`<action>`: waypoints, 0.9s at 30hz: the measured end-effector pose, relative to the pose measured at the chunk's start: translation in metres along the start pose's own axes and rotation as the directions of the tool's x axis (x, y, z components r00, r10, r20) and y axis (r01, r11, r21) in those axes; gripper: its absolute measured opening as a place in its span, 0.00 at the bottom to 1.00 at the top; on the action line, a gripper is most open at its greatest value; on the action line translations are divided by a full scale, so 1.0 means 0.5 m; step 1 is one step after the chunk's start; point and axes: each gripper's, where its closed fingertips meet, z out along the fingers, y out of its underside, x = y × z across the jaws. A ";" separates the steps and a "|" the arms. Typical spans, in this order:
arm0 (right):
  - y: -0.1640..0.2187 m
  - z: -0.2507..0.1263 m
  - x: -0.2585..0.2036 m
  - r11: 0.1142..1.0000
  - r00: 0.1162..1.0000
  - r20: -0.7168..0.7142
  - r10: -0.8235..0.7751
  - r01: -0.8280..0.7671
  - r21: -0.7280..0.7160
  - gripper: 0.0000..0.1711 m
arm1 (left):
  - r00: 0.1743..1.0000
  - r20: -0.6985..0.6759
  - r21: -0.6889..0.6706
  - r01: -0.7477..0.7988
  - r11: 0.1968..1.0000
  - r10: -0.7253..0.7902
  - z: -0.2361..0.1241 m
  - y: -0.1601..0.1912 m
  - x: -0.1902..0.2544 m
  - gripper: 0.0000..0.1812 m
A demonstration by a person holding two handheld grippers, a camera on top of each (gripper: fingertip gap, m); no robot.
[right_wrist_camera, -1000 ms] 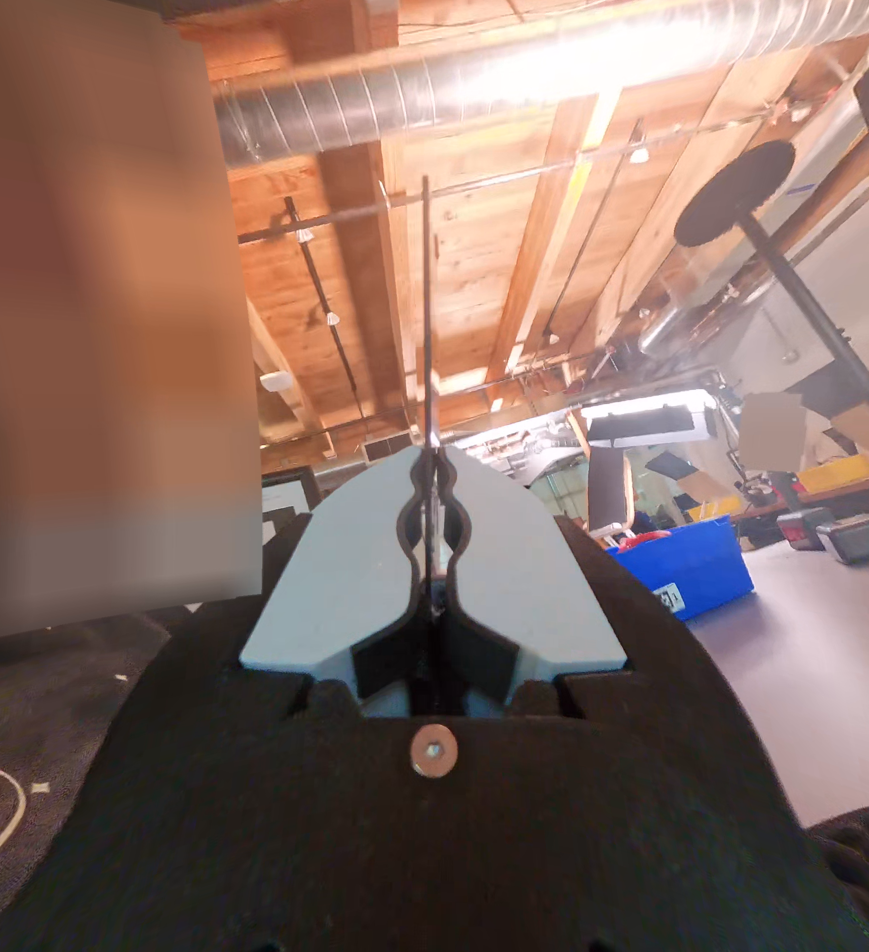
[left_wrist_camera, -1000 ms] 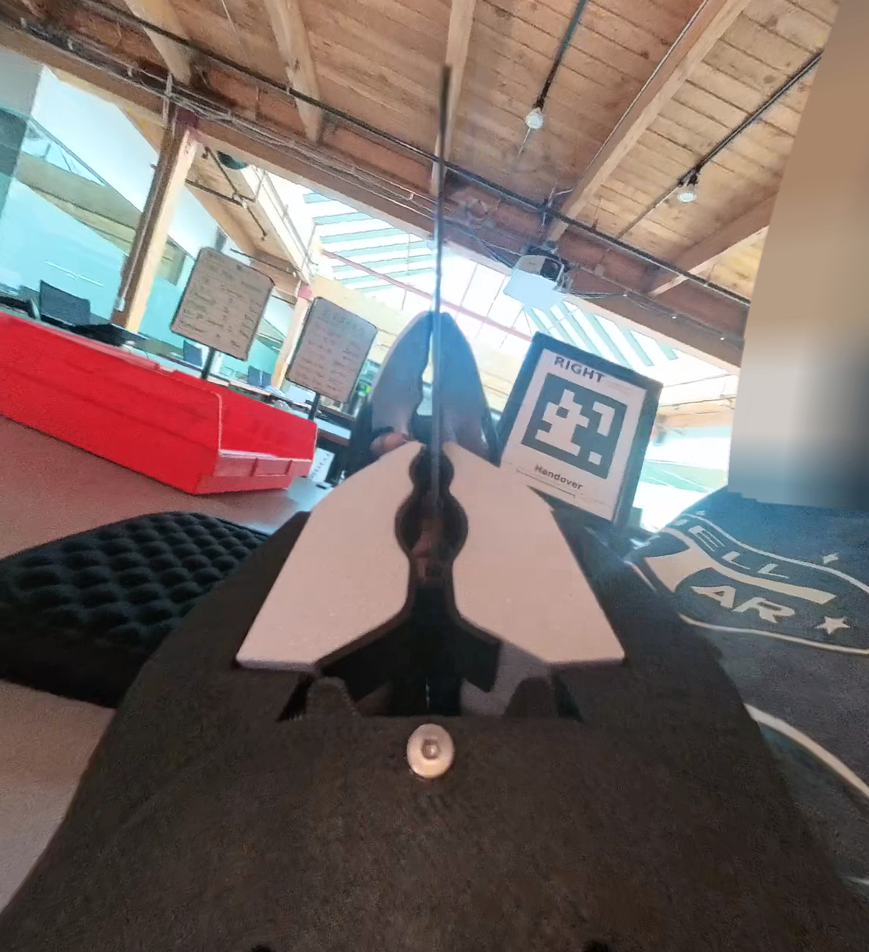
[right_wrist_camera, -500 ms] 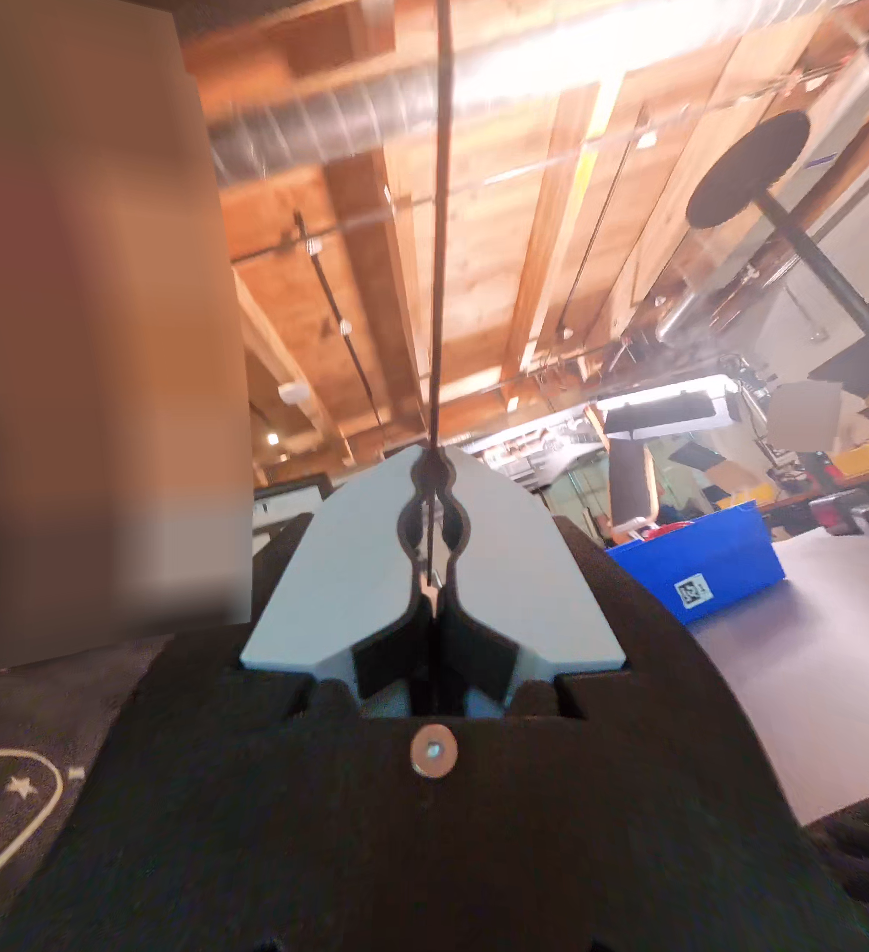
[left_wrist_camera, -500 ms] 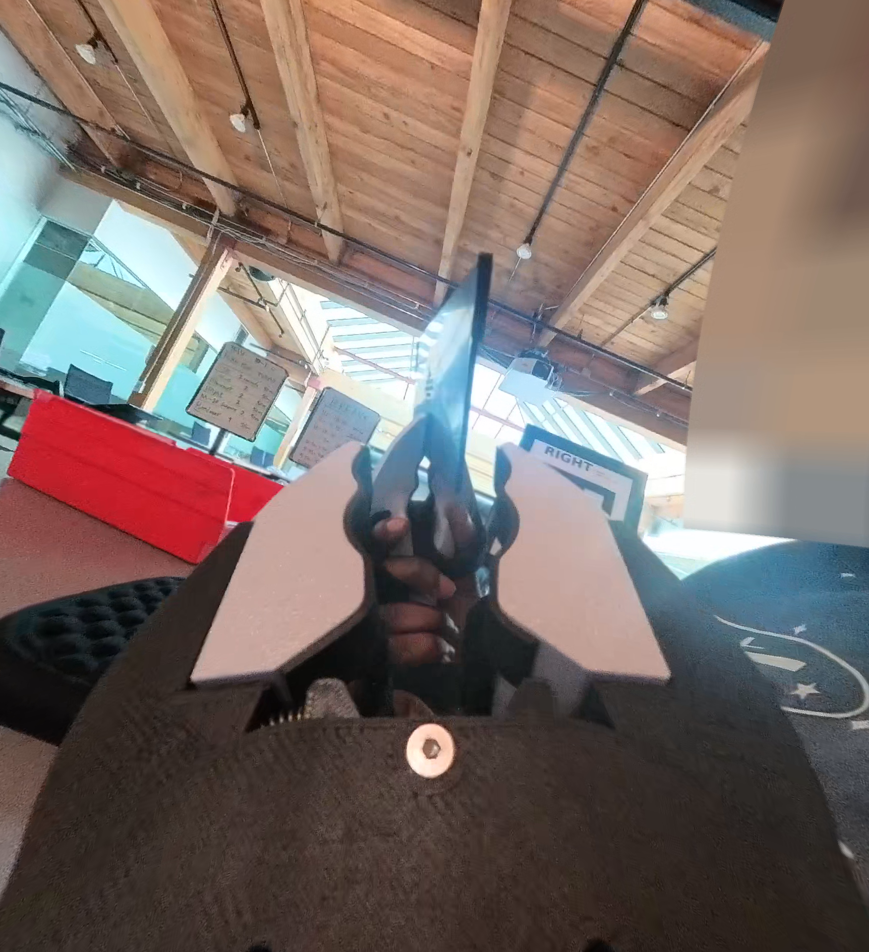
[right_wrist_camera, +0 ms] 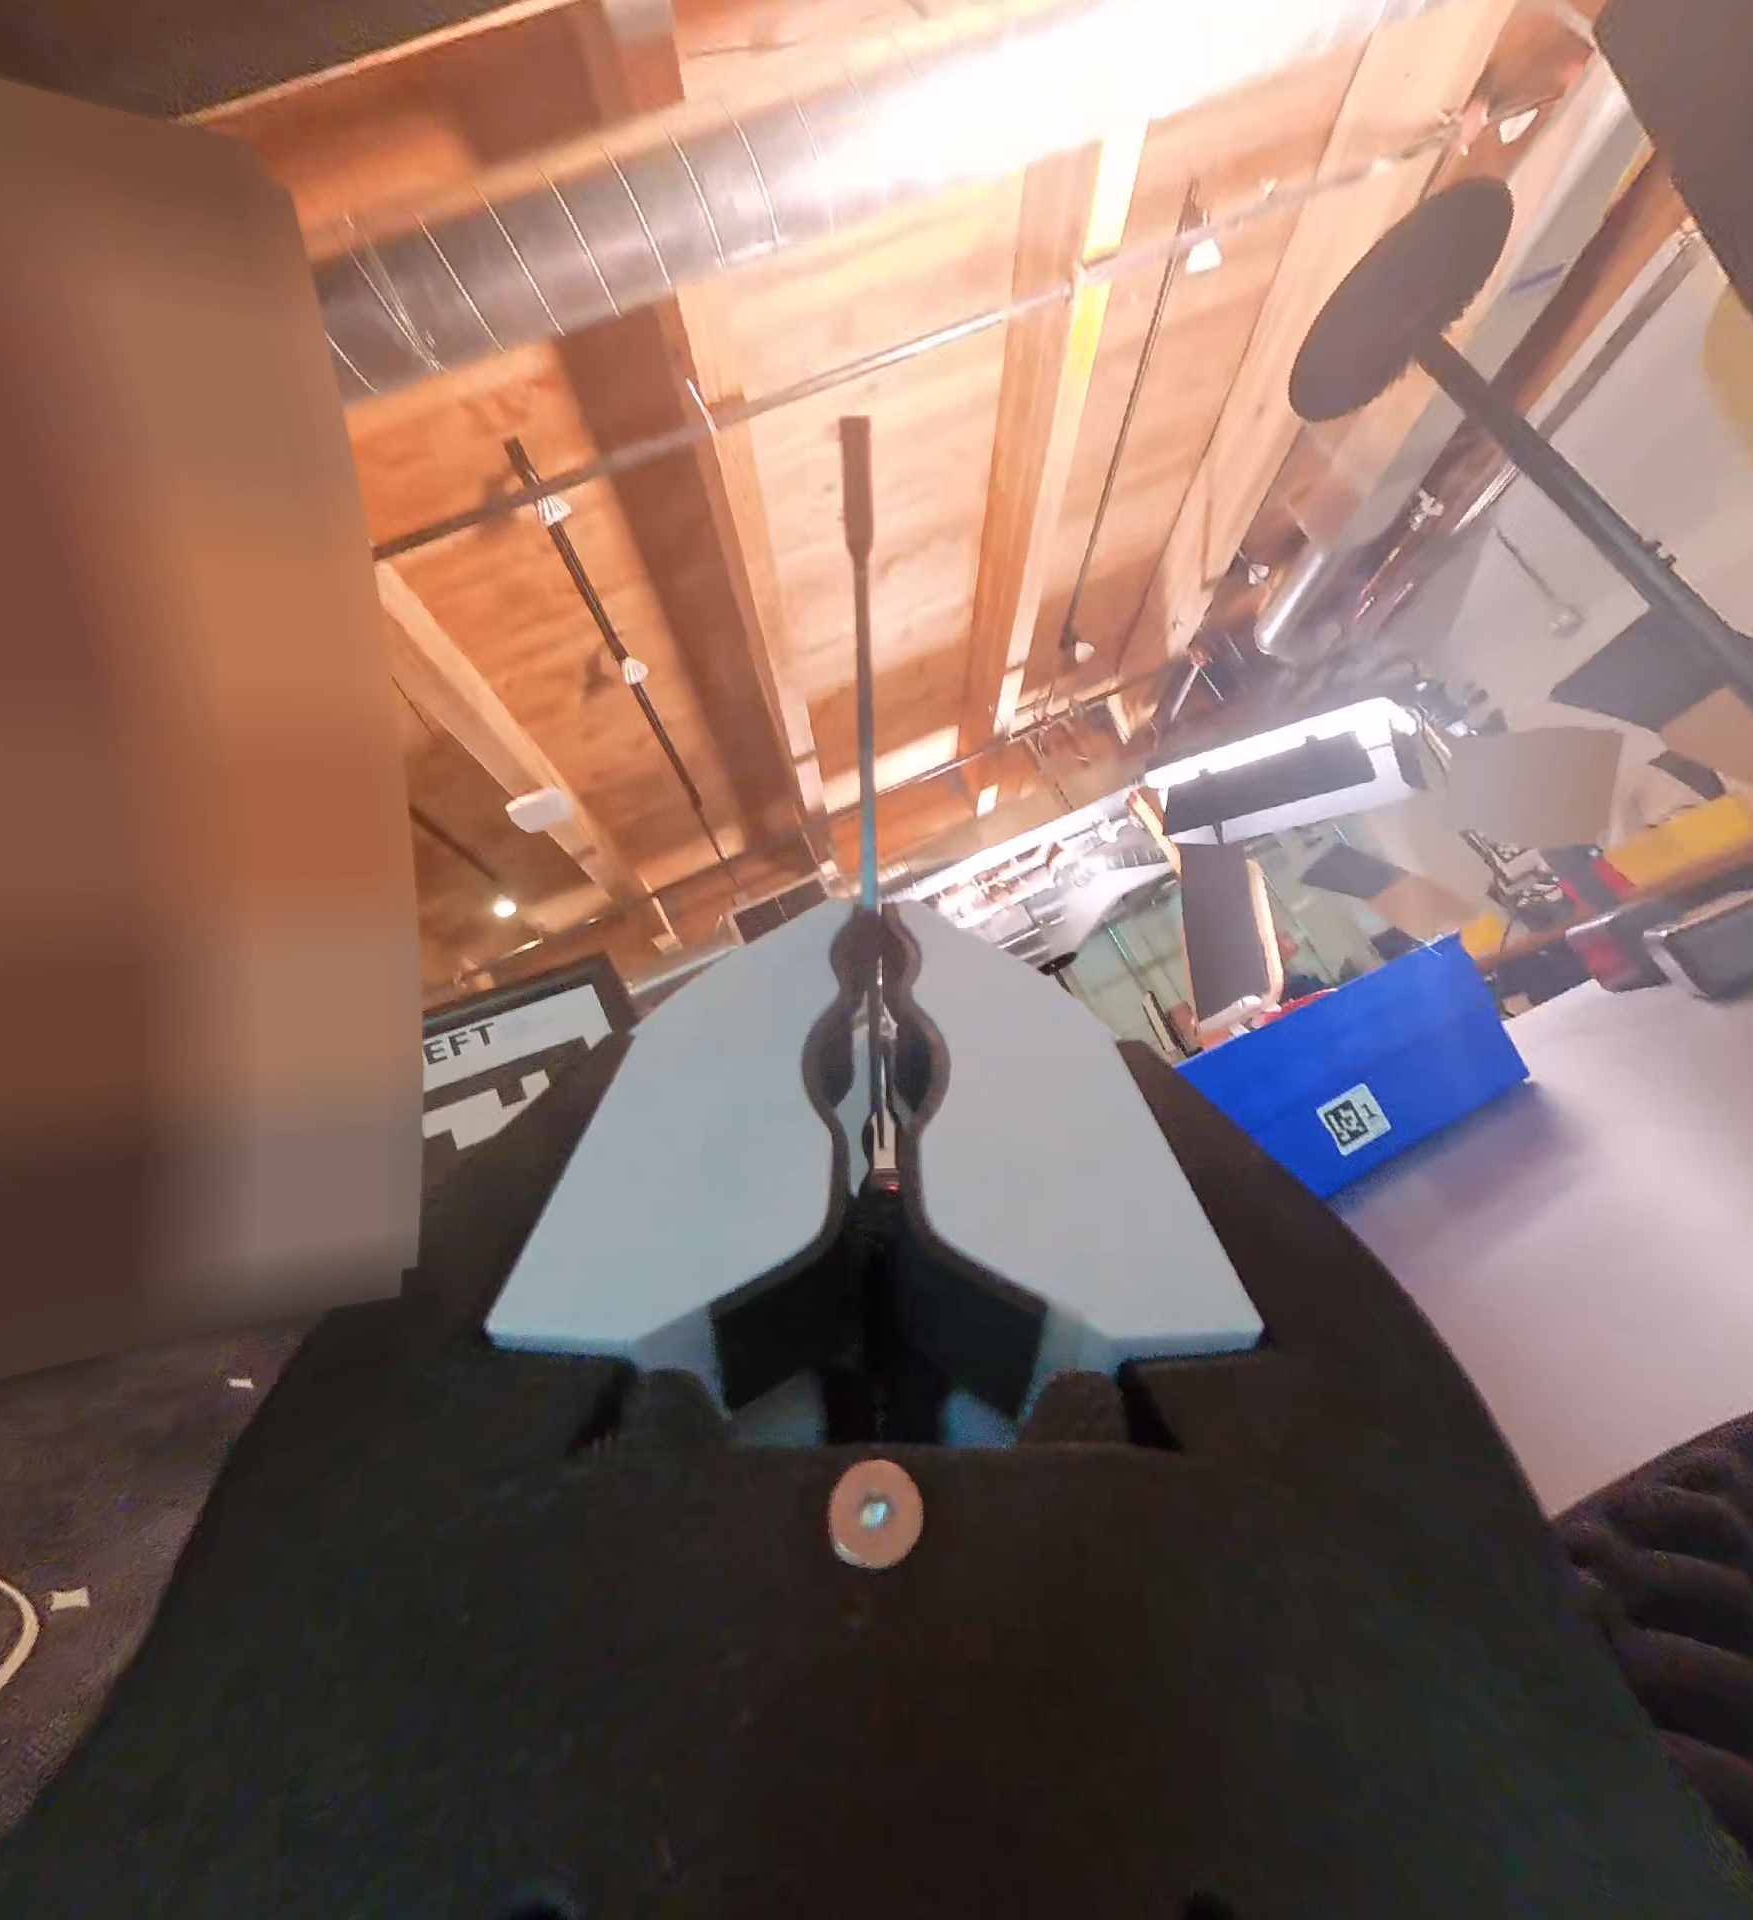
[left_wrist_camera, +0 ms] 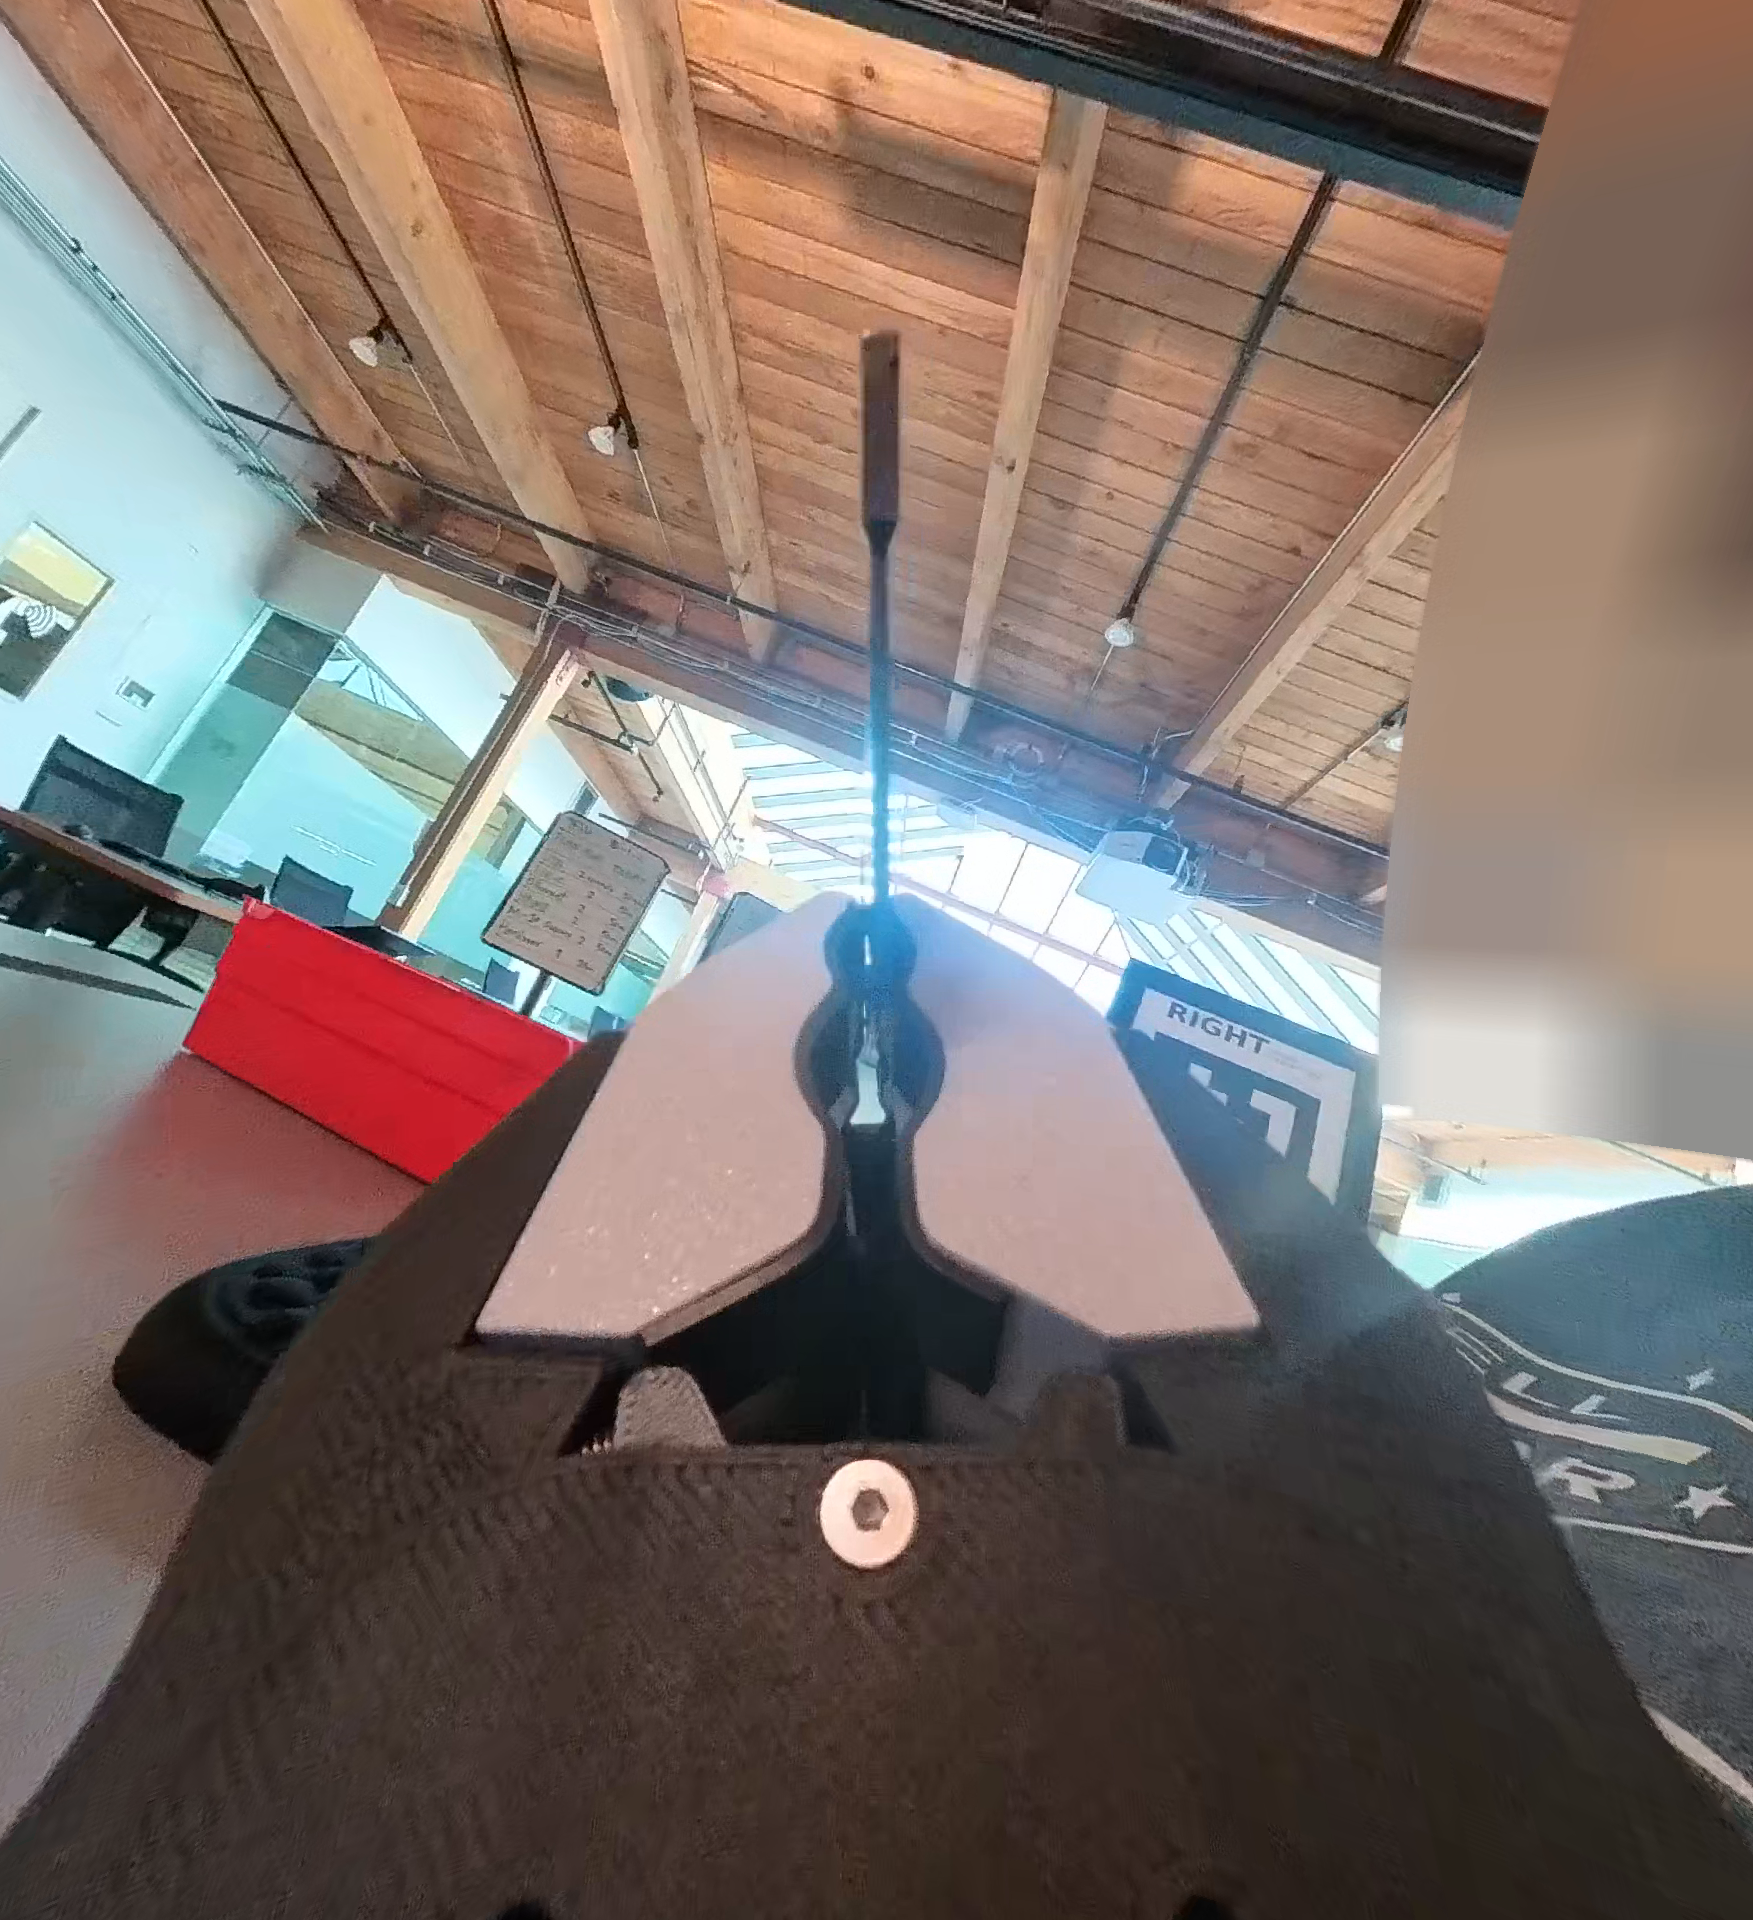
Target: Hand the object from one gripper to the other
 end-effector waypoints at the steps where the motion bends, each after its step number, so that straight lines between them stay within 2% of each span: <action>1: 0.002 0.000 0.000 1.000 1.000 -0.005 -0.009 0.009 -0.002 0.01 | 1.000 -0.004 0.016 -0.003 1.000 0.003 0.000 -0.001 0.002 0.01; 5: 0.022 0.005 -0.004 1.000 1.000 -0.006 0.003 -0.003 0.005 0.01 | 0.999 -0.031 -0.050 0.041 0.998 -0.043 0.011 0.033 0.008 0.12; 6: 0.028 0.007 -0.005 1.000 1.000 -0.001 0.011 -0.011 0.002 0.01 | 0.998 -0.035 -0.071 0.048 0.996 -0.051 0.012 0.042 0.008 0.12; 8: 0.036 0.009 -0.007 1.000 1.000 0.002 0.010 -0.010 -0.006 0.01 | 0.998 -0.037 -0.077 0.038 0.996 -0.041 0.009 0.047 0.007 0.02; 9: 0.040 0.011 -0.004 1.000 1.000 -0.006 0.001 -0.001 -0.024 0.01 | 1.000 -0.021 -0.067 0.020 0.998 -0.021 0.006 0.043 0.002 0.01; 12: 0.058 0.017 -0.006 0.992 1.000 0.020 0.010 -0.007 -0.124 0.02 | 1.000 -0.020 -0.039 -0.001 0.999 0.000 0.000 0.023 0.003 0.00; 13: 0.056 0.016 -0.010 0.989 0.999 0.042 0.019 -0.012 -0.150 0.06 | 1.000 -0.017 -0.046 0.007 0.999 -0.007 0.000 0.019 0.002 0.01; 17: 0.017 0.004 -0.004 0.986 0.999 0.035 -0.020 0.025 -0.166 0.03 | 1.000 0.017 -0.137 -0.012 0.990 0.014 0.001 0.030 -0.008 0.01; 20: 0.024 -0.003 0.000 0.959 0.999 0.034 -0.034 0.042 -0.282 0.01 | 0.999 0.011 -0.205 -0.034 0.978 0.037 0.007 0.050 -0.003 0.01; 23: 0.032 -0.005 -0.002 0.950 0.998 0.041 -0.037 0.048 -0.309 0.01 | 0.999 0.005 -0.145 -0.050 0.988 0.051 0.009 0.038 0.001 0.01; 27: 0.076 0.003 0.008 0.951 0.998 0.021 0.052 -0.043 -0.307 0.01 | 0.999 0.014 -0.028 -0.029 0.999 0.029 -0.002 0.001 -0.005 0.01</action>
